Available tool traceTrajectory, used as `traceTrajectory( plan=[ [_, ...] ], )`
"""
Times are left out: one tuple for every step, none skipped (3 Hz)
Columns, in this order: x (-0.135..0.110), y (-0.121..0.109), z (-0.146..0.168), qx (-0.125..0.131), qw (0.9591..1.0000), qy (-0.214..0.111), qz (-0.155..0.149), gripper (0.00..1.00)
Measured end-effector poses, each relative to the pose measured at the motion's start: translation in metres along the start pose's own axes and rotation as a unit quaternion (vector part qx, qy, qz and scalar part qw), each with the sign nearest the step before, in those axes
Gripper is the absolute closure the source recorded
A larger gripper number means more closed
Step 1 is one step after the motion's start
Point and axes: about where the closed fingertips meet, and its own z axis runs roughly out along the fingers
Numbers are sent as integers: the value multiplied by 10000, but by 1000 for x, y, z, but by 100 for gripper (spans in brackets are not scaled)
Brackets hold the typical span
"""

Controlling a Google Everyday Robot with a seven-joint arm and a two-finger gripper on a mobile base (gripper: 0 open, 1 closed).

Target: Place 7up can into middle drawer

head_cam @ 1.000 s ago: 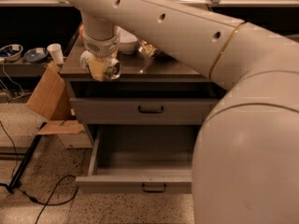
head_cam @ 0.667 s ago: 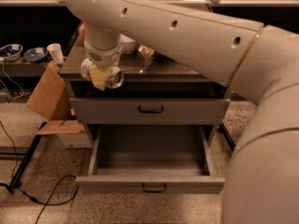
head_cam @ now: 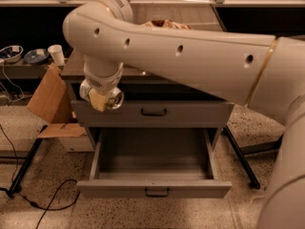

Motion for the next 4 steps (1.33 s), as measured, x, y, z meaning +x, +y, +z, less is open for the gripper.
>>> traceTrajectory(
  plan=[
    [8,28,47,-36,9999,-40,-85,100],
    [10,45,85,-82,9998,-105,-137,100],
    [13,60,130,-174,9997,-131,-104,100],
    [19,77,173,-280,9994,-178,-97,100]
  ],
)
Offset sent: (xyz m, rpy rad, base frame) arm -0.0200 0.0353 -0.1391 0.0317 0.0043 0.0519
